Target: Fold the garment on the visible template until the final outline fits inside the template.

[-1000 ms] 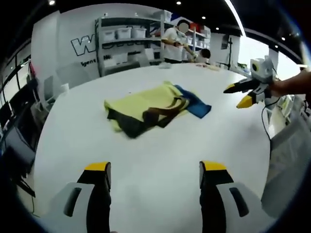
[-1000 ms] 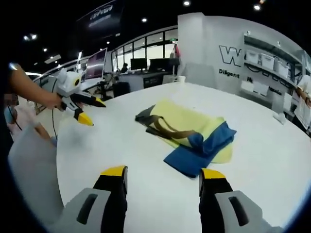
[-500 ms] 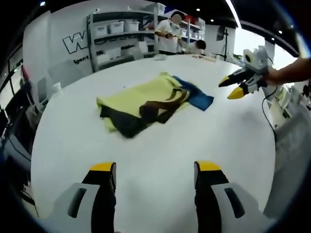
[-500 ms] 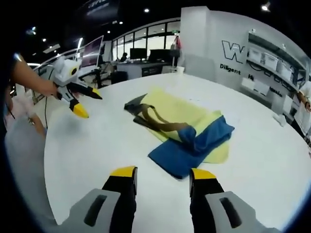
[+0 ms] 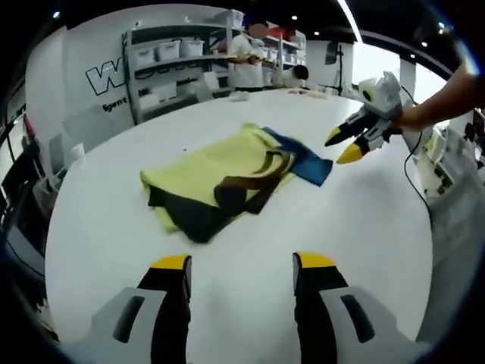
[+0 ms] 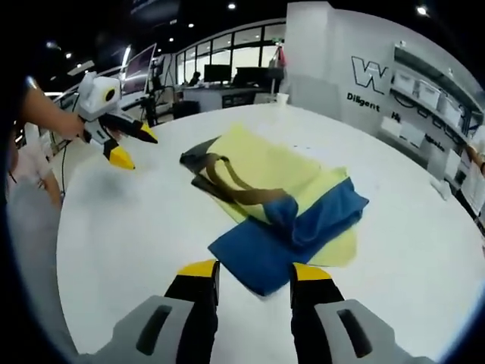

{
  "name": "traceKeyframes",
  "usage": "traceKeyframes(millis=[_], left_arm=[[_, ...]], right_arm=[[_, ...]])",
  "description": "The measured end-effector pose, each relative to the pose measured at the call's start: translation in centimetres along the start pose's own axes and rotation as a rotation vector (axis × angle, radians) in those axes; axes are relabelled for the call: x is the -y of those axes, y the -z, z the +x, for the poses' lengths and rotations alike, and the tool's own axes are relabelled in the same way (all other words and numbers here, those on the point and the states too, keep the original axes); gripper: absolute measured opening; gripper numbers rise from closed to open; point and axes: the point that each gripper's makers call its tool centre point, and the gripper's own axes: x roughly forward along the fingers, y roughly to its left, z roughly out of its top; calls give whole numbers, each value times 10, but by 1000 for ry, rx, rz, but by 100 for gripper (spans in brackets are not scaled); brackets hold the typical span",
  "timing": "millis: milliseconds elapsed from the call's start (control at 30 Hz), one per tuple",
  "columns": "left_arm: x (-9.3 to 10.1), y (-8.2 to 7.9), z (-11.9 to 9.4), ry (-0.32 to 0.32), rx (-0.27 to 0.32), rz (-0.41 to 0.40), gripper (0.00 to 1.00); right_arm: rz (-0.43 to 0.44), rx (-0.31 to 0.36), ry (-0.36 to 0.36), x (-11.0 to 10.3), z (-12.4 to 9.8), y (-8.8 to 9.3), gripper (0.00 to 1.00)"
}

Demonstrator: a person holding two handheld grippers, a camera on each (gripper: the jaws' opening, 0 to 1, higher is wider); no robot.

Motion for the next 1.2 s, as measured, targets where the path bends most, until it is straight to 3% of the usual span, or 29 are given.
traceKeyframes(millis=[267,767,1200], left_arm=[[-2,-12,14,19,8,22,47],[-14,-46,42,5,37,14,42],[-14,-55,78,40,15,9,38]], right_arm=[[-64,-5,-16,4,10,1,22],[41,-25,49,28,35,6,24],[51,-56,72,36,49,8,23]])
